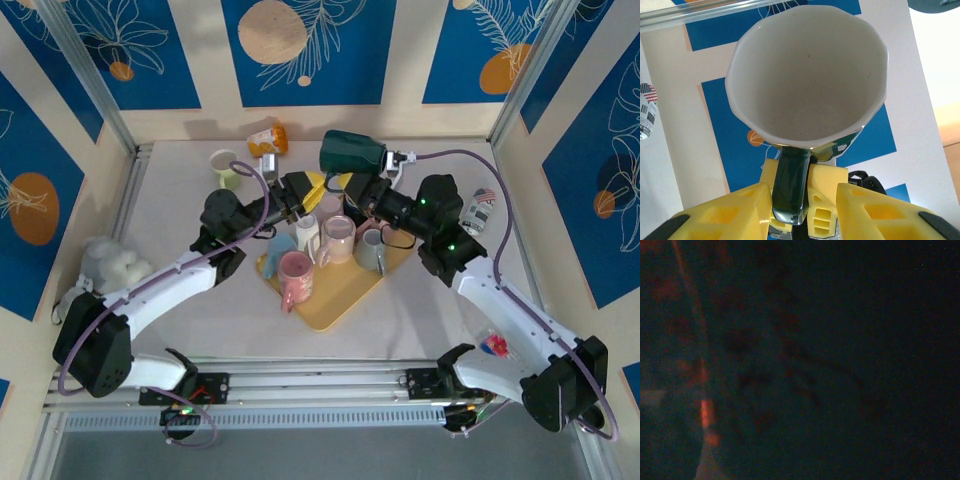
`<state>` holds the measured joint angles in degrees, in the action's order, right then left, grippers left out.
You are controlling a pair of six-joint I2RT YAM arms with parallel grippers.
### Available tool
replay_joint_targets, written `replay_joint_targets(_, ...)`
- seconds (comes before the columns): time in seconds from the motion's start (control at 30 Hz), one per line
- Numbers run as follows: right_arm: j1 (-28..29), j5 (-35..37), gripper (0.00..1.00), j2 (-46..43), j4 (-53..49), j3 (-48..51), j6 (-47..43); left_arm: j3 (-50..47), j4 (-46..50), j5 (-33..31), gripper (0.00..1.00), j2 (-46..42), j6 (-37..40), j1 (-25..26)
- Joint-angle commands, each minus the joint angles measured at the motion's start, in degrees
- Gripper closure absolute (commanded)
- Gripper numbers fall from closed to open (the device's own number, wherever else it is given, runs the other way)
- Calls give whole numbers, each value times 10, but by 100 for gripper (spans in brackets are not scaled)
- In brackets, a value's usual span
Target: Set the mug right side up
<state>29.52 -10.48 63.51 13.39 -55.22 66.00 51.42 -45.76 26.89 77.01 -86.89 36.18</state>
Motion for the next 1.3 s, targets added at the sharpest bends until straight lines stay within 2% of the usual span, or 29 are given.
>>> replay_joint_targets(0.0,11,4,100,1,78,-5,5,0,-13,22,61,3,17,13)
replay_joint_targets(0.17,20,4,100,6,82,-3,13,6,1,27,62,6,33,13)
replay_joint_targets(0.47,30,6,100,16,87,0,21,2,-27,18,71,16,26,13)
replay_joint_targets(0.63,34,4,100,24,94,9,35,-3,-33,15,81,16,36,13)
replay_joint_targets(0.77,34,11,100,21,87,12,29,-9,-35,11,97,9,49,12)
replay_joint_targets(0.83,34,18,100,16,74,12,23,-13,-36,5,100,3,63,11)
replay_joint_targets(0.87,34,21,99,15,67,11,20,-15,-38,2,100,-2,72,9)
replay_joint_targets(1.1,31,26,65,3,46,15,11,-26,-97,14,100,-15,106,-4)
replay_joint_targets(1.27,29,27,52,-6,33,15,4,-26,-137,12,100,-9,104,-14)
